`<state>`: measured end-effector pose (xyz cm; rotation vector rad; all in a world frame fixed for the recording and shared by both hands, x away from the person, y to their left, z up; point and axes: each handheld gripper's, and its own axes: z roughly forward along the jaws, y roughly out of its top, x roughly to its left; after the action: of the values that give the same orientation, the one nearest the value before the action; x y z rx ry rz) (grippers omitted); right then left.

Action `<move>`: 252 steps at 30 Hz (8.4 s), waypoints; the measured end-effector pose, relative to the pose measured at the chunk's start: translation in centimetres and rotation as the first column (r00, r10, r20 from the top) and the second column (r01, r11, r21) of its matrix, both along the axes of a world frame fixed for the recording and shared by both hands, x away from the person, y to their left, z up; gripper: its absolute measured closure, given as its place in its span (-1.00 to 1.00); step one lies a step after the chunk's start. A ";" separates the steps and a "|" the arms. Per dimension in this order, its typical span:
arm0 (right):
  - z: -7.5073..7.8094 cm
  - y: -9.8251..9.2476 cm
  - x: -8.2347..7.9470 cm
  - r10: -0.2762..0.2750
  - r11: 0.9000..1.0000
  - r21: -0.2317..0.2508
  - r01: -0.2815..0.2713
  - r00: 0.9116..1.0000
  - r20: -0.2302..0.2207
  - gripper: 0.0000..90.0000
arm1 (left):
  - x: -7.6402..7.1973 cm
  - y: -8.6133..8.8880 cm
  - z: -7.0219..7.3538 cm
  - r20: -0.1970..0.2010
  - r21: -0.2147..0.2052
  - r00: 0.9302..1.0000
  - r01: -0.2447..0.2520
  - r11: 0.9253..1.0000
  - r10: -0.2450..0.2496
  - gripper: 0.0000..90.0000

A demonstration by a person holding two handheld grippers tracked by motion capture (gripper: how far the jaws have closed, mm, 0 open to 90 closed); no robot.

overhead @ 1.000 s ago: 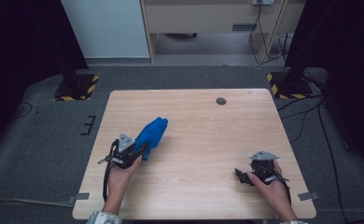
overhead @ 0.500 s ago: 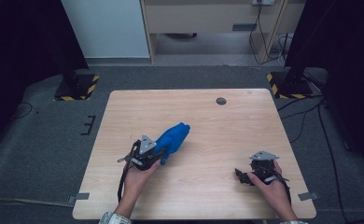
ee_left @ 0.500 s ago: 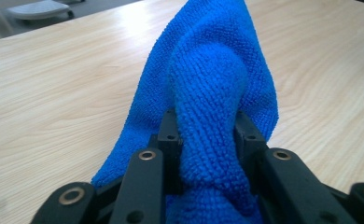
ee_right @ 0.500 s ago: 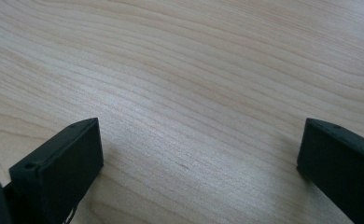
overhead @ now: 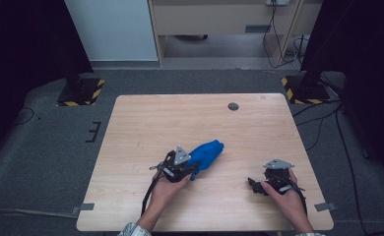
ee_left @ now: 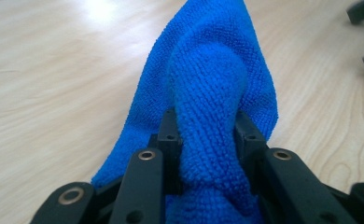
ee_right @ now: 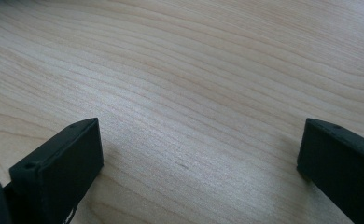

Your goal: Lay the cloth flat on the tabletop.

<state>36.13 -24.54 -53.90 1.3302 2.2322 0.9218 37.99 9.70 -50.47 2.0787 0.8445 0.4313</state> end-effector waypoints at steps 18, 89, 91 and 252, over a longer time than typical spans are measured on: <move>0.0 0.0 0.0 0.003 1.000 -0.001 -0.003 1.000 -0.001 -0.99 | 0.6 -1.5 -1.7 -0.027 0.013 0.999 -0.016 1.000 0.016 -0.67; 6.0 17.3 1.3 0.357 0.933 0.028 -0.360 0.930 0.086 0.93 | -2.6 6.6 0.0 -0.045 0.009 0.989 -0.139 0.990 0.139 0.01; 6.2 16.9 1.4 0.342 0.937 0.032 -0.347 0.935 0.094 0.93 | -2.5 6.4 -0.1 -0.049 0.005 0.989 -0.136 0.991 0.136 0.01; 3.7 9.2 2.2 0.238 0.963 0.111 -0.245 0.968 0.072 0.92 | 1.8 5.7 3.0 -0.003 -0.125 0.952 -0.303 0.945 0.305 0.98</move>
<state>38.38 -15.30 -50.24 1.0775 2.3629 1.1807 39.80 15.38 -47.51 1.8325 1.1599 0.5458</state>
